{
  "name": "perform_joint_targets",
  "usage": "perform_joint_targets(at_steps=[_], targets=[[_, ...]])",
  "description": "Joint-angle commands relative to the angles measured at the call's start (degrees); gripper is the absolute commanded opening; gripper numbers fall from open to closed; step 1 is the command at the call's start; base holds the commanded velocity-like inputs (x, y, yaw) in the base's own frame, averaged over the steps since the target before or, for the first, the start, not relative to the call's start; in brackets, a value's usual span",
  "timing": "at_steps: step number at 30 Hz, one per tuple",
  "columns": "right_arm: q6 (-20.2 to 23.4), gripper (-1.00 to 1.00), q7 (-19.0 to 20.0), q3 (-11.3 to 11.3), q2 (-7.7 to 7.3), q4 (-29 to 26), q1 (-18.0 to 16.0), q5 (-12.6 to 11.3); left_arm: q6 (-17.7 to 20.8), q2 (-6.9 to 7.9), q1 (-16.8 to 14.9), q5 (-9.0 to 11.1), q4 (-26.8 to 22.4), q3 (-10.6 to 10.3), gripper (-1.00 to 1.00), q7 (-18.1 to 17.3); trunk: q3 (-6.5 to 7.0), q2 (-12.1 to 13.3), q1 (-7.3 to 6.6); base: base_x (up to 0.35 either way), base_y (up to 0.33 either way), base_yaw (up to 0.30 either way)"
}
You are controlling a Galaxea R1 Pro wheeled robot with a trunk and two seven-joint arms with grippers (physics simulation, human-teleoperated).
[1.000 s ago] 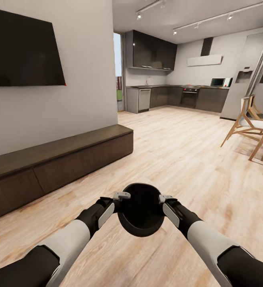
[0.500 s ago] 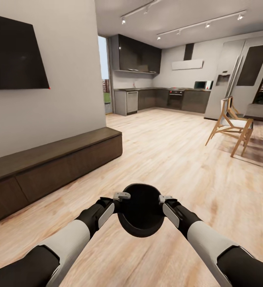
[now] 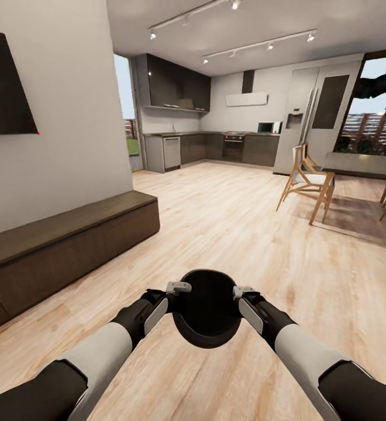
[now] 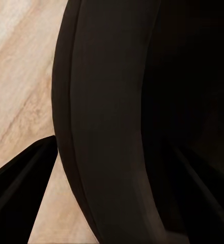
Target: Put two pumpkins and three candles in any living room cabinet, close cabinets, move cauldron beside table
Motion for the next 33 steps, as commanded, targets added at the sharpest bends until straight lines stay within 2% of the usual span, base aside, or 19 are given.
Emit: perform_joint_targets(at_steps=[1, 33], targets=[[0.46, -1.0, -0.6, -0.1, -0.42, 0.07, -0.04, 1.2, -1.13, 0.08, -0.06, 0.28, -0.83, -0.27, -1.0, 0.41, 0.0, -0.03, -0.02, 0.0, 0.0, -0.255], [0.46, -1.0, -0.6, -0.01, -0.42, 0.06, -0.04, 1.26, -1.14, 0.08, -0.07, 0.2, -0.83, -0.27, -1.0, 0.46, 0.35, -0.03, -0.02, 0.0, 0.0, -0.288]])
